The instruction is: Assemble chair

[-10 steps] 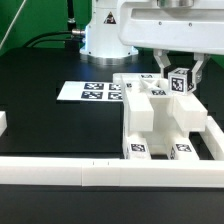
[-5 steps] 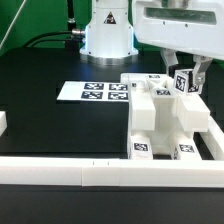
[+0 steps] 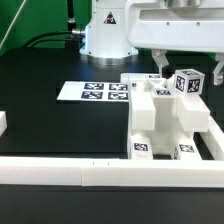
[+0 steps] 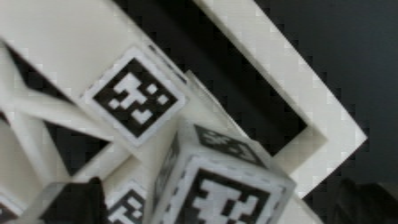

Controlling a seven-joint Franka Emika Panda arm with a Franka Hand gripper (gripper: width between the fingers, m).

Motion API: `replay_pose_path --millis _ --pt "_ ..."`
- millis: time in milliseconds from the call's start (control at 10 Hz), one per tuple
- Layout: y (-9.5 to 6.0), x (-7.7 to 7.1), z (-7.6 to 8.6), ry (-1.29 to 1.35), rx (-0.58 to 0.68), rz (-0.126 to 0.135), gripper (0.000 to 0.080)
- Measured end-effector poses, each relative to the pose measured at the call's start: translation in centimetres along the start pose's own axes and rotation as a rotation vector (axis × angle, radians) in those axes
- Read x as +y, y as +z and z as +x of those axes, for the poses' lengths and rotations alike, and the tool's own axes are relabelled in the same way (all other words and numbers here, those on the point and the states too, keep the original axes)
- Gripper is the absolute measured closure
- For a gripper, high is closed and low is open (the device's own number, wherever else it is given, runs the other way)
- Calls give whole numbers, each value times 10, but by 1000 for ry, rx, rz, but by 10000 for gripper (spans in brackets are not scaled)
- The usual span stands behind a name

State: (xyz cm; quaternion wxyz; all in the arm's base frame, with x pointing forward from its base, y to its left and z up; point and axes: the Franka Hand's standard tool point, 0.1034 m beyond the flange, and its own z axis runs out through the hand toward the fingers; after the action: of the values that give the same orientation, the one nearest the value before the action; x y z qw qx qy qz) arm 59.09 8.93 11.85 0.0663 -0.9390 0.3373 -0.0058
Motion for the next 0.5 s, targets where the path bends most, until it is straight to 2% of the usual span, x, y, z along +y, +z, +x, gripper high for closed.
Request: replay_pose_path --millis 500 --pt "1 -3 -3 -496 0 -2 151"
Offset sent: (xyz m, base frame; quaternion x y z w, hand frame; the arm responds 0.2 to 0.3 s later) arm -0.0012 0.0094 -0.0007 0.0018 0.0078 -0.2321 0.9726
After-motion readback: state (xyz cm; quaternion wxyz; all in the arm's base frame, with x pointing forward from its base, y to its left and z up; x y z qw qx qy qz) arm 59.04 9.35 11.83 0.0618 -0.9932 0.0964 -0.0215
